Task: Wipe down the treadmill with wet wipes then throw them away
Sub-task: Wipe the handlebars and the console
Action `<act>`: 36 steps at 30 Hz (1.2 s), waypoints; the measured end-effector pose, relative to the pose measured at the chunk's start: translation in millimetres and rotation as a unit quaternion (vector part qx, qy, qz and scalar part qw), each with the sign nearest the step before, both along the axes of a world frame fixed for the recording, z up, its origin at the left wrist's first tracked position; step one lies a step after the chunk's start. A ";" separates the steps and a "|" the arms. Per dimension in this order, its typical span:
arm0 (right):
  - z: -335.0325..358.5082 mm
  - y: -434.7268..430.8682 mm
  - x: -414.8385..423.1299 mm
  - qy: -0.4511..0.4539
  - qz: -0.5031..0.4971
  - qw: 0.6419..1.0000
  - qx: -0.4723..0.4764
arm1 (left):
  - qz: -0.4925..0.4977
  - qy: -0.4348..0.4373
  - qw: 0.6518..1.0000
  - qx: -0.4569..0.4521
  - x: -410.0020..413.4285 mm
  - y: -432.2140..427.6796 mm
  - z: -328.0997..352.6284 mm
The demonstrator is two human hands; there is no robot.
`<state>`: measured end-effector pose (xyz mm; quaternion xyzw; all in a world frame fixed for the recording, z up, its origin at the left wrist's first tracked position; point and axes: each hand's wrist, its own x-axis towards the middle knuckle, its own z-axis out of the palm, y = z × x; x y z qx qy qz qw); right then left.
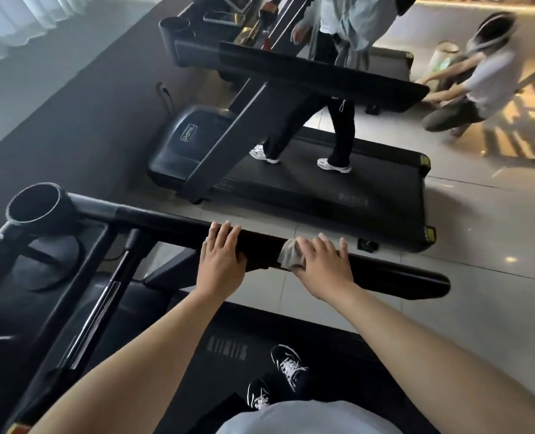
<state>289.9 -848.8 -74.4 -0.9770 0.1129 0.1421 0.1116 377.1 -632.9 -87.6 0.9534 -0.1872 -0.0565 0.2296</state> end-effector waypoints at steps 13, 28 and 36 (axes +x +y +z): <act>1.5 31.4 10.9 -0.006 0.029 0.999 0.034 | -0.110 0.019 0.993 0.036 -16.3 -52.6 15.2; -13.7 -47.6 -71.6 -0.005 -0.191 0.981 0.004 | -0.099 0.033 0.992 0.067 -31.8 -68.5 11.1; -10.4 -14.5 -39.2 0.018 -0.113 0.993 0.023 | -0.172 0.020 0.982 0.081 -57.3 -95.9 15.4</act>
